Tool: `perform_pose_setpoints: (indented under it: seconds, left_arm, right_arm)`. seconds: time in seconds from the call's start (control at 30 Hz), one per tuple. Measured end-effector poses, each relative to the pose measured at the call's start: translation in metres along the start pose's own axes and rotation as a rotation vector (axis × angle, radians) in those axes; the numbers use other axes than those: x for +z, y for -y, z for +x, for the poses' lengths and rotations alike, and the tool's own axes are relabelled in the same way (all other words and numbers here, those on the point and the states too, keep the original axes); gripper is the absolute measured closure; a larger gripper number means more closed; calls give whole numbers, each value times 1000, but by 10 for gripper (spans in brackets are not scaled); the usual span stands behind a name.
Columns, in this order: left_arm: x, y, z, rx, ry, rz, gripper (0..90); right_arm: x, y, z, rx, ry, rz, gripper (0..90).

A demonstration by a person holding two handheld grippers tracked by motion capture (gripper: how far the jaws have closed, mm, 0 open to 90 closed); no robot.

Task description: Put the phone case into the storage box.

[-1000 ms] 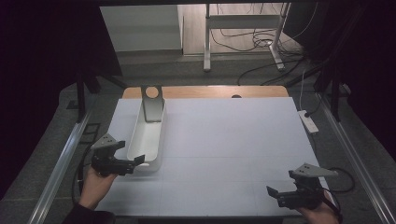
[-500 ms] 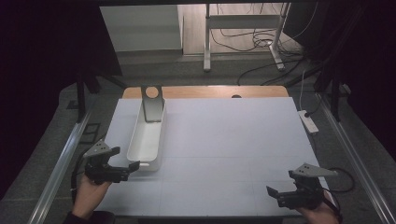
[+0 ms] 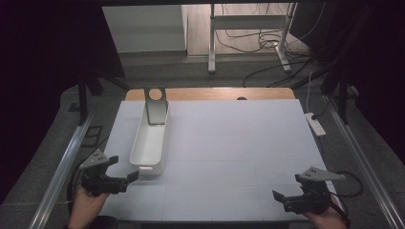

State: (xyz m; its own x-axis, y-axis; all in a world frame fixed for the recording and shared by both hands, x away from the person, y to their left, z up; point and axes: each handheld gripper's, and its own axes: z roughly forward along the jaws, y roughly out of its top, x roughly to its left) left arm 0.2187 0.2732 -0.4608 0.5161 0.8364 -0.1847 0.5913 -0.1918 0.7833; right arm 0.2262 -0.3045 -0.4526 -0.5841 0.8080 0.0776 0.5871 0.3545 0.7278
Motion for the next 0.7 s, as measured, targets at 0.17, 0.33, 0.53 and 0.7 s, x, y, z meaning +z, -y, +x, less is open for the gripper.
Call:
perform_pose_setpoints:
  seconds: [0.17,0.33,0.53,0.7]
  left_arm:
    - [-3,4,0,-1,-9,3,0]
    - [-6,9,-1,-3,-15,7,0]
    - [-10,15,-3,-5,-20,11,0]
    - [-13,18,-4,-3,-24,13,0]
  right_arm:
    - [0,0,0,0,0,1,0]
    - [0,0,0,0,2,2,0]
    - [0,0,0,-1,2,3,0]
    - [0,0,0,-1,1,3,0]
